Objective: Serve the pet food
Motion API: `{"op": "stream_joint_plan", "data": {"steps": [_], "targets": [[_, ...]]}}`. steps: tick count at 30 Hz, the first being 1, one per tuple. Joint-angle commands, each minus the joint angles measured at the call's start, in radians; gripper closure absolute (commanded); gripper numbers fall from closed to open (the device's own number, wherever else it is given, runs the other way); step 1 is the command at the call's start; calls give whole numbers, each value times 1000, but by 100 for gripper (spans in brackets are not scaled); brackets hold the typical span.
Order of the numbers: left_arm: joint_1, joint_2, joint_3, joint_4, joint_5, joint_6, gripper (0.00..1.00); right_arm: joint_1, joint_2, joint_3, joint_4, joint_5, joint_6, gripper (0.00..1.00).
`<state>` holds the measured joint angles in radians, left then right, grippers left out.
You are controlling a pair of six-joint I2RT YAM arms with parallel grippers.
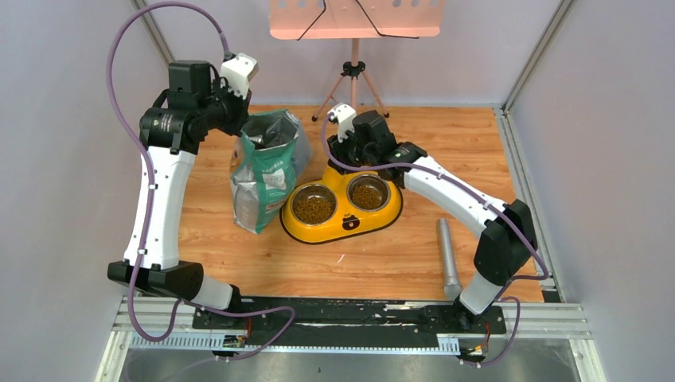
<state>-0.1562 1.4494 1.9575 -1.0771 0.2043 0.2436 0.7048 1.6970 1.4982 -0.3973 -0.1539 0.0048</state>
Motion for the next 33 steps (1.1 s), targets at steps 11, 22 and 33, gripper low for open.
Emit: {"op": "stream_joint_plan", "data": {"steps": [11,22,33], "targets": [[-1,-36,62,121,58,3,100,-98,-311,-142,-96,-11,-92,100],[1,2,93,115,38,36,100,-315,-464,-292,-136,7,-184,100],[1,51,112,120,70,35,100,-523,-389,-179,-334,-182,-220,100]]}}
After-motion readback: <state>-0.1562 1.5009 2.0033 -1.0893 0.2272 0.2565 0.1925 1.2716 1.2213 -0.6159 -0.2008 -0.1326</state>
